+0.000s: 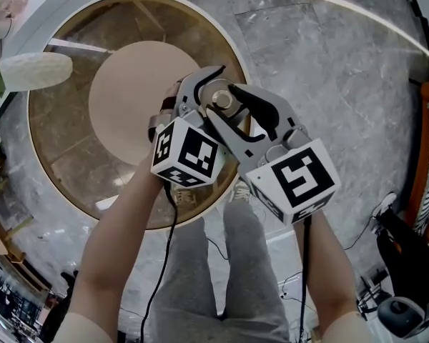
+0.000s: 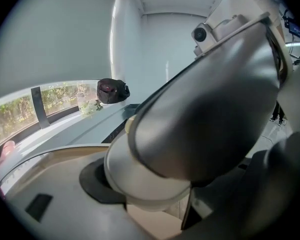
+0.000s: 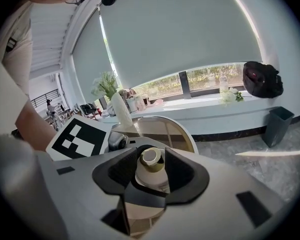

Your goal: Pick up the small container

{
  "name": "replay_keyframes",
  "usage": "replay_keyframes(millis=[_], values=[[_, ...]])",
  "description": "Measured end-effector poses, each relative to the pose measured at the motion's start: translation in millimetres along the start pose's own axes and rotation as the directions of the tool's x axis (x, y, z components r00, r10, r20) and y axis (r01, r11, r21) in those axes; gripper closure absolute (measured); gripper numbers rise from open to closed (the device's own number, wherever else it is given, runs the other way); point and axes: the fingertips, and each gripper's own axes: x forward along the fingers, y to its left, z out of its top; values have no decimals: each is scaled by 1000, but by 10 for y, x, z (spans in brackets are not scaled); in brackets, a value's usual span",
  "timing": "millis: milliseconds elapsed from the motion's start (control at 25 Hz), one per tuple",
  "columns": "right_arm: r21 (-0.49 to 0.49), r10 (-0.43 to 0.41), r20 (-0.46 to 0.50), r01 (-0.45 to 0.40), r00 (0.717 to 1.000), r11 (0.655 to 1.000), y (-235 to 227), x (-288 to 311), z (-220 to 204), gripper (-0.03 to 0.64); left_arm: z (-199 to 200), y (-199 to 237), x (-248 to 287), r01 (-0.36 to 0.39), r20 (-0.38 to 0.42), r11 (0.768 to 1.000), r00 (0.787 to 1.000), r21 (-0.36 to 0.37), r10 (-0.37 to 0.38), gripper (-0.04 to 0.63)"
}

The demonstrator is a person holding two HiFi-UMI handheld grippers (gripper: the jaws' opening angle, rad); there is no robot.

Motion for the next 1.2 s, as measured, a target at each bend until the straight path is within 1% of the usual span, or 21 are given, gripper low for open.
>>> replay_keyframes(millis=[120, 240, 280, 360, 440, 520, 720, 920, 1040, 1200], values=[[-27, 25, -11, -25, 1000, 999, 22, 42, 4, 446, 1, -9, -2, 10, 0, 1000, 1000, 4, -10, 252], [-95, 31, -33, -34, 999, 995, 46, 45, -10, 456, -3, -28, -7, 26, 1, 1000, 1000, 14, -26, 252], [-123, 40, -44, -45, 998, 991, 55, 42, -22, 474, -8, -42, -12, 37, 1, 999, 999, 21, -37, 252], [-171, 74, -58, -83, 996, 982, 78, 30, -43, 477, -18, -73, -24, 61, 1, 998, 998, 36, -61, 252], [-199, 101, -58, -111, 993, 974, 89, 15, -57, 482, -24, -93, -28, 76, 0, 996, 997, 46, -76, 252], [-207, 106, -57, -116, 993, 971, 84, 6, -65, 483, -22, -98, -24, 79, 0, 996, 997, 48, -79, 252], [-212, 85, -44, -93, 995, 973, 95, 12, -67, 486, -33, -91, -37, 74, -5, 996, 997, 44, -74, 252], [-207, 105, -37, -110, 994, 972, 161, -23, -38, 487, -22, -122, -107, 72, -20, 997, 997, 8, -72, 252], [-210, 111, -39, -117, 993, 971, 222, -82, 64, 488, 67, -115, -200, 67, -23, 998, 997, 5, -67, 252], [-204, 113, -33, -117, 993, 972, 333, -246, 336, 488, 326, -98, -406, 72, -31, 997, 997, 1, -72, 252]])
